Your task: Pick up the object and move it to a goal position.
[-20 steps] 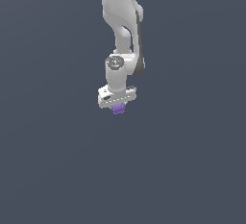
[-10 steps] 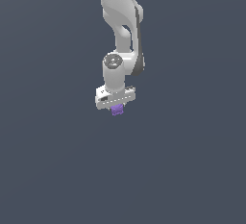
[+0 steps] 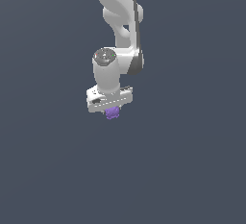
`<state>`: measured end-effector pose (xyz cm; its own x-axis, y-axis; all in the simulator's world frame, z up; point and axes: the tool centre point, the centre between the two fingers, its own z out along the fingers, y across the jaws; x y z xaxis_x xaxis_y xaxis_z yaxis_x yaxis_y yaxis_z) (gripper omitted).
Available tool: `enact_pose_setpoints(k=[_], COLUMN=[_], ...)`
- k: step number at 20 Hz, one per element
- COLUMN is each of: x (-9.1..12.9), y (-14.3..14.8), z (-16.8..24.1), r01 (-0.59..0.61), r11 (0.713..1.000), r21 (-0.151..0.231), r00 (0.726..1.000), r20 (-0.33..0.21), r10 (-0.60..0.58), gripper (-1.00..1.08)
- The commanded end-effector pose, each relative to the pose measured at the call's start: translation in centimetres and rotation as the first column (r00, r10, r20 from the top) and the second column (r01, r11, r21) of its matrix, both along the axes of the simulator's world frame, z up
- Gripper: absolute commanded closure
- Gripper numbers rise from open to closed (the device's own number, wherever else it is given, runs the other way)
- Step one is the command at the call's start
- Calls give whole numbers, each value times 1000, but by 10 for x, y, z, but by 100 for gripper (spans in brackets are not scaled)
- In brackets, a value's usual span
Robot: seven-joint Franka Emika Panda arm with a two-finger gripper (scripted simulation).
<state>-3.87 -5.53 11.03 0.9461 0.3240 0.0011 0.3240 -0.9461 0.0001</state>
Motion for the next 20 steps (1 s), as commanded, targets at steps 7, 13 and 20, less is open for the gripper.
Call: enact_pose_setpoints(k=[7, 13, 20], x=[51, 74, 88], y=[-18, -26, -30], z=[47, 66, 77], r01=[-1, -1, -1], r11=[1000, 1000, 1000], r21=[0, 0, 0], r00=[1000, 1000, 1000], r20=[0, -1, -1], r10=[1, 1, 1], gripper=[108, 108, 108])
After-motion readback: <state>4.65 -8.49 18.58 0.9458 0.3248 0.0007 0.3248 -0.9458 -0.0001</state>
